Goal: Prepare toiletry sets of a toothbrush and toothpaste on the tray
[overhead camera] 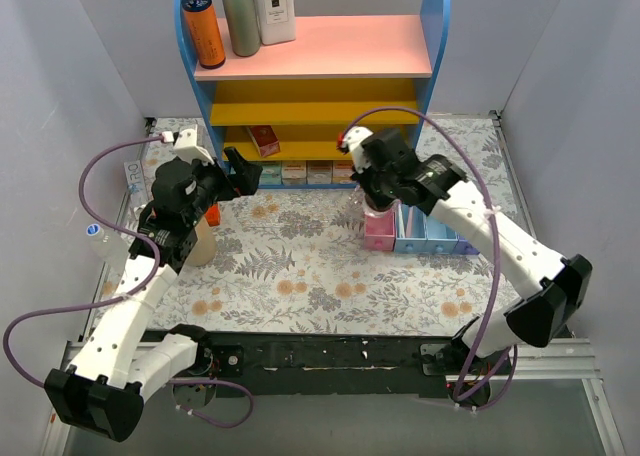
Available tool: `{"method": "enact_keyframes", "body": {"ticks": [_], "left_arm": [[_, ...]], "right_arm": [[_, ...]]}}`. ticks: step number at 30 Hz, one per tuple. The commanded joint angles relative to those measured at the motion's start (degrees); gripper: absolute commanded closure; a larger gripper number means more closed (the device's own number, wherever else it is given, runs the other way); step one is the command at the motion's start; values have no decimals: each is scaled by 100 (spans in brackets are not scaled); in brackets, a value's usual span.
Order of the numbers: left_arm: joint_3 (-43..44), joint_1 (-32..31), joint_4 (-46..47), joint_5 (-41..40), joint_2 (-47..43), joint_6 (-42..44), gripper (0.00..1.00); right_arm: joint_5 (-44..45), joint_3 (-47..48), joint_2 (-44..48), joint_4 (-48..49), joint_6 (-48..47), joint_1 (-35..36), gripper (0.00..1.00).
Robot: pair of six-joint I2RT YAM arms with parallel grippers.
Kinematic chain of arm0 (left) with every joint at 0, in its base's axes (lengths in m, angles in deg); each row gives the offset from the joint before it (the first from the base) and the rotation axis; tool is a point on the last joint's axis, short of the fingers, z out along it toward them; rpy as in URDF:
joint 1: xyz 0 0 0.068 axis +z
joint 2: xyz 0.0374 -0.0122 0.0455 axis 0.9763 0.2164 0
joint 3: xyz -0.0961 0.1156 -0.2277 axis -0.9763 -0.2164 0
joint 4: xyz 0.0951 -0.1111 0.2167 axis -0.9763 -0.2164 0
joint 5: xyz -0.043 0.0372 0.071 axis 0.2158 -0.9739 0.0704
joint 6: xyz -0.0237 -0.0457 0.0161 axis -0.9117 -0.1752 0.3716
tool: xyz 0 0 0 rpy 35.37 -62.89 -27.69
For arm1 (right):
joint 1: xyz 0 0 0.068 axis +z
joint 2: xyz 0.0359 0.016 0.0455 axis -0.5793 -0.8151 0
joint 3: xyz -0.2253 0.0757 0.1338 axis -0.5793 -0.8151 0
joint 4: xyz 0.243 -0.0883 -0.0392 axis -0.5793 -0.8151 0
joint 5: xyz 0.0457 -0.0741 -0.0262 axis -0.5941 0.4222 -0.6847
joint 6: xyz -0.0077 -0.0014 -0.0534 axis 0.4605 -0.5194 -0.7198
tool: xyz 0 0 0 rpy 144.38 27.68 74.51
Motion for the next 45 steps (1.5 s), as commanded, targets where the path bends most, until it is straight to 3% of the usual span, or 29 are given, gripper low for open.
{"method": "enact_keyframes", "body": {"ticks": [1,8,22,37,45], "left_arm": [[436,-25,-667,1063,65,-533,2],[656,-25,-1124,1837,240,-762,2],[269,-25,-720,2884,504,-1333,7],[225,-60,-729,2726,1163,-895,19],[295,-227,-852,2403,1436,-639,34]], "right_arm": [[-510,588,-329,817,-836,639,99],[-1846,202,-524,1836,-1654,1211,99],[-2040,377,-875,2155,-2067,1642,99],[-2120,342,-1042,2251,-2401,1871,99],[-1901,465,-1261,2111,-2577,1923,99]]}}
